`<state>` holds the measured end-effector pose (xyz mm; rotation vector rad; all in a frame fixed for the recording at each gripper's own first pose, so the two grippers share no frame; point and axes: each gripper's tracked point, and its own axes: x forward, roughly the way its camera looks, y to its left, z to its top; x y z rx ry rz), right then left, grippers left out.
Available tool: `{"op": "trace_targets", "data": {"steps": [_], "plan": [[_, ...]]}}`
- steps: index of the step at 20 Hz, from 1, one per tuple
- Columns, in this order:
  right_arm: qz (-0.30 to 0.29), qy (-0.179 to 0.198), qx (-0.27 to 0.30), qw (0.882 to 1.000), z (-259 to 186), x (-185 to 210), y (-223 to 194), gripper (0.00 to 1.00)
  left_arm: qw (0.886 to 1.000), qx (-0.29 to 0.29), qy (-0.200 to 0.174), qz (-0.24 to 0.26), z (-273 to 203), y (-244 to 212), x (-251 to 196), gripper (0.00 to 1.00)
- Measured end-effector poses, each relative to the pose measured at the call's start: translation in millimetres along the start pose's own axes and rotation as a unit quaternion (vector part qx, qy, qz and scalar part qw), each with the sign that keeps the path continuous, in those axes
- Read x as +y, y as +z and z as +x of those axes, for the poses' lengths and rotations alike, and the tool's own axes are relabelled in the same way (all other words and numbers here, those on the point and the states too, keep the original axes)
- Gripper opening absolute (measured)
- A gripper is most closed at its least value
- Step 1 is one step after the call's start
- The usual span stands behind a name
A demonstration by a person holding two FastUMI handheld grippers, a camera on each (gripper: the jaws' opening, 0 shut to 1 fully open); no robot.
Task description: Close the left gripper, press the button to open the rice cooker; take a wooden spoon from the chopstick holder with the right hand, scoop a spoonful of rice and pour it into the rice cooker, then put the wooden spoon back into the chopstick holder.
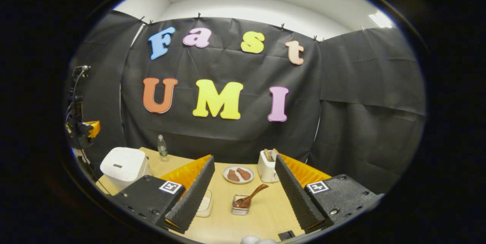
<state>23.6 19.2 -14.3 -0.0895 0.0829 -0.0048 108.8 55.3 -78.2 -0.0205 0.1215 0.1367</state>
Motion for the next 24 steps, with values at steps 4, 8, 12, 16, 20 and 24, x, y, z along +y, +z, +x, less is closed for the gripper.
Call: {"op": "trace_targets", "data": {"steps": [4,8,12,16,20,24], "plan": [[-0.016,0.0,0.013,1.0,4,7,-9,1.0,0.999,0.045,0.011,0.007,25,-52,4,0.0],[-0.017,0.002,0.024,1.0,6,13,-17,1.0,0.995,0.093,0.015,0.011,36,-99,9,0.0],[-0.017,0.004,0.031,0.999,8,17,-23,1.0,0.99,0.138,0.01,0.014,40,-135,9,0.0],[-0.02,0.006,0.034,0.999,9,18,-25,1.0,0.984,0.177,0.012,0.007,43,-161,6,0.0],[-0.022,0.004,0.032,0.999,8,13,-26,1.0,0.978,0.208,0.025,0.003,44,-182,11,0.0],[-0.014,0.002,0.037,0.999,7,8,-30,1.0,0.977,0.211,0.031,0.02,45,-186,13,0.0]]}}
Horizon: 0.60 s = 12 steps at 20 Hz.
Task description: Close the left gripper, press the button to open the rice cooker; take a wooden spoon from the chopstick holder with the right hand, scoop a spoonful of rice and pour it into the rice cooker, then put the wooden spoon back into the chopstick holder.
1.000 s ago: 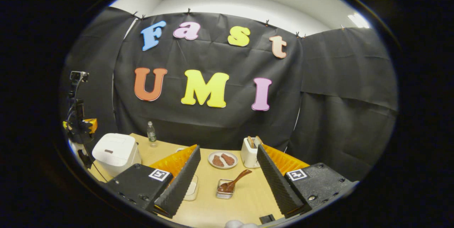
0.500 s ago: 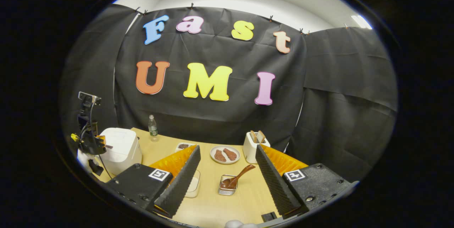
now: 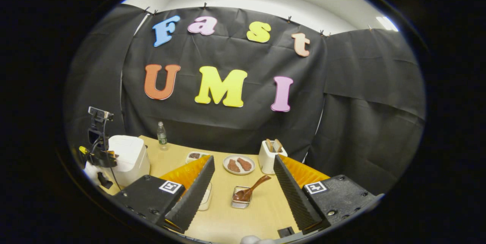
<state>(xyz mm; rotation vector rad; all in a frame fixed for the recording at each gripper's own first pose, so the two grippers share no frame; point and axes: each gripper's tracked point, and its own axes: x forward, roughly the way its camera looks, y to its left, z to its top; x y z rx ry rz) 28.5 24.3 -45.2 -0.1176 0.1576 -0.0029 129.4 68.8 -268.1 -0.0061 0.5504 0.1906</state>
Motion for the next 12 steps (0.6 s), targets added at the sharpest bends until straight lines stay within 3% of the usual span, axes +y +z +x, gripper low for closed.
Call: {"op": "trace_targets", "data": {"steps": [12], "plan": [[0.005,0.001,0.005,1.0,-2.0,-4.4,-7.0,1.0,0.999,0.048,0.001,-0.004,-1.7,-6.7,1.1,0.01]]}}
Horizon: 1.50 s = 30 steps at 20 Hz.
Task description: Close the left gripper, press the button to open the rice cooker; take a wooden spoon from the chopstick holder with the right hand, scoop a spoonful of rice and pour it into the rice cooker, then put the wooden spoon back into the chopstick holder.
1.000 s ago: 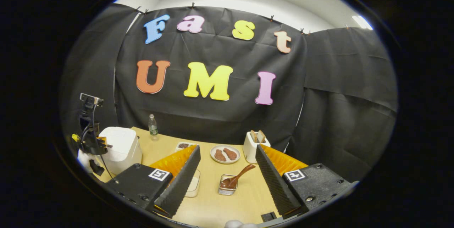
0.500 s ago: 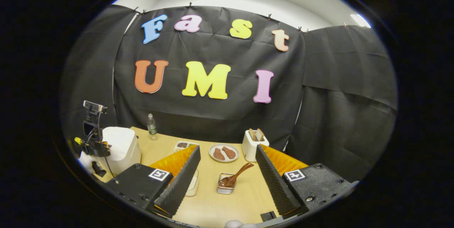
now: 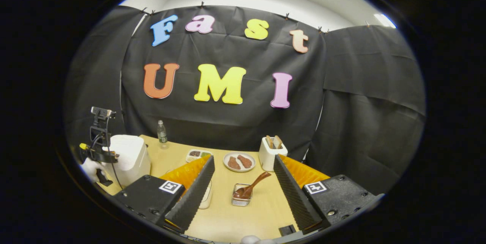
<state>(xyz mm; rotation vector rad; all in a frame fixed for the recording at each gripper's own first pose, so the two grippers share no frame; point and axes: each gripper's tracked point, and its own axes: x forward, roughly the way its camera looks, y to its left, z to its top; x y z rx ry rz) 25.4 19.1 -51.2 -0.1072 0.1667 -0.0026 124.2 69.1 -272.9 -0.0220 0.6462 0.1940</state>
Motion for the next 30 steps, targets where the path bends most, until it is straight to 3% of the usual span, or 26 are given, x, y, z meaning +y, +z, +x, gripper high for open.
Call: {"op": "trace_targets", "data": {"steps": [2,4,5,7,10,13,25,27,29,30], "plan": [[-0.003,-0.002,-0.004,1.0,0,-2,1,1.0,0.999,-0.036,0.006,0.015,2,12,2,0.01],[-0.003,-0.006,-0.013,1.0,-1,-3,5,1.0,0.994,-0.109,0.014,0.016,-14,44,5,0.0],[-0.001,-0.006,-0.022,1.0,-1,-5,5,1.0,0.988,-0.154,0.02,0.007,-28,67,11,0.0],[0.002,-0.005,-0.034,0.999,-2,-3,9,1.0,0.966,-0.257,0.039,-0.006,-64,120,26,0.0],[0.003,-0.007,-0.049,0.999,-3,-4,15,1.0,0.944,-0.327,0.027,0.001,-115,149,19,0.0],[0.004,-0.007,-0.062,0.998,-4,-3,22,1.0,0.935,-0.355,0.004,-0.003,-148,169,9,0.01],[0.012,-0.008,-0.069,0.998,-2,-6,27,1.0,0.942,-0.333,-0.042,-0.013,-183,165,-1,0.03],[0.013,-0.01,-0.069,0.997,-2,-7,28,1.0,0.938,-0.338,-0.078,-0.006,-191,165,-15,0.49],[0.015,-0.01,-0.07,0.997,-3,-6,28,1.0,0.936,-0.344,-0.075,-0.002,-198,165,-13,0.95],[0.015,-0.009,-0.07,0.997,-3,-7,28,1.0,0.936,-0.345,-0.073,-0.003,-200,165,-11,0.95]]}}
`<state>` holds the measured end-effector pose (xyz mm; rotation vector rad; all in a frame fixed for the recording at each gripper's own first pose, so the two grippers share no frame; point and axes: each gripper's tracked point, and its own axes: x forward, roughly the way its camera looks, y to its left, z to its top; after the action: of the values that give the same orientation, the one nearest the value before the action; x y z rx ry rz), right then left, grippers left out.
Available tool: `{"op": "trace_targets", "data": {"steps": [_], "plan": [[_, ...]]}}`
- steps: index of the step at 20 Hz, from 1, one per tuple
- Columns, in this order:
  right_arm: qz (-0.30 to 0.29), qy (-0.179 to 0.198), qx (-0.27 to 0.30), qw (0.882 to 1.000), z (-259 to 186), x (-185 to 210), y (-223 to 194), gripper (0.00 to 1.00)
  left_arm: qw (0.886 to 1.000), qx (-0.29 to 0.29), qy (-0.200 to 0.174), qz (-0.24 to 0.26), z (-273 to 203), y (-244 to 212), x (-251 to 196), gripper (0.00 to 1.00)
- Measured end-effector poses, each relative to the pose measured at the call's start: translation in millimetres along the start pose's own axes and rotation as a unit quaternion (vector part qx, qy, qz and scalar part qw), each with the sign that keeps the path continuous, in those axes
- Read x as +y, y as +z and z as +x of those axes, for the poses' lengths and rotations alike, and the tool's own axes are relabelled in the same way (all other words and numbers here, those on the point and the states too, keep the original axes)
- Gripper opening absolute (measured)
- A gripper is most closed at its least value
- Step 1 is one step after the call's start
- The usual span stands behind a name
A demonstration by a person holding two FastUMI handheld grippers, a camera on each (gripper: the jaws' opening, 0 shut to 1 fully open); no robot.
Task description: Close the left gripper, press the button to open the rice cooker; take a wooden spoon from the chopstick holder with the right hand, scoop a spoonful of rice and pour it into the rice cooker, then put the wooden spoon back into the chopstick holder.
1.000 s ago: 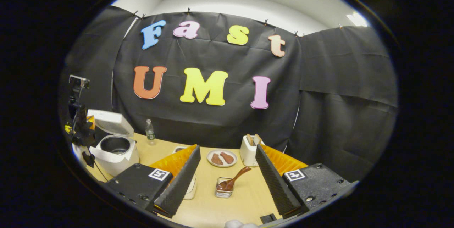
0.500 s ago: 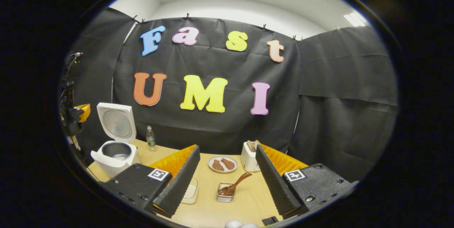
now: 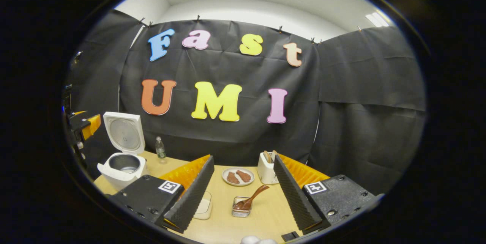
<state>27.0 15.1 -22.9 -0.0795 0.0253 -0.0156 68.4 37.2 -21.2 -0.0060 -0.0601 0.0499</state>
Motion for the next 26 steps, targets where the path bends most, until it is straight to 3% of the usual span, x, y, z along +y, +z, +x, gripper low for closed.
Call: {"op": "trace_targets", "data": {"steps": [6,11,18,24,26], "plan": [[0.007,-0.003,-0.006,1.0,0,-4,-1,1.0,1.0,-0.003,-0.015,-0.009,-21,14,-11,0.95],[0.023,-0.002,0.004,1.0,4,-5,-17,1.0,0.999,-0.038,-0.028,0.003,-45,36,-17,0.95],[0.029,-0.011,0.023,0.999,16,-13,-46,1.0,0.998,-0.022,-0.053,-0.015,-60,33,-31,0.95],[0.053,-0.018,0.064,0.996,53,-32,-107,1.0,0.998,-0.015,-0.059,-0.015,-65,31,-35,0.95],[0.069,-0.014,0.077,0.995,72,-35,-135,1.0,0.998,-0.012,-0.061,-0.012,-68,28,-38,0.9]]}}
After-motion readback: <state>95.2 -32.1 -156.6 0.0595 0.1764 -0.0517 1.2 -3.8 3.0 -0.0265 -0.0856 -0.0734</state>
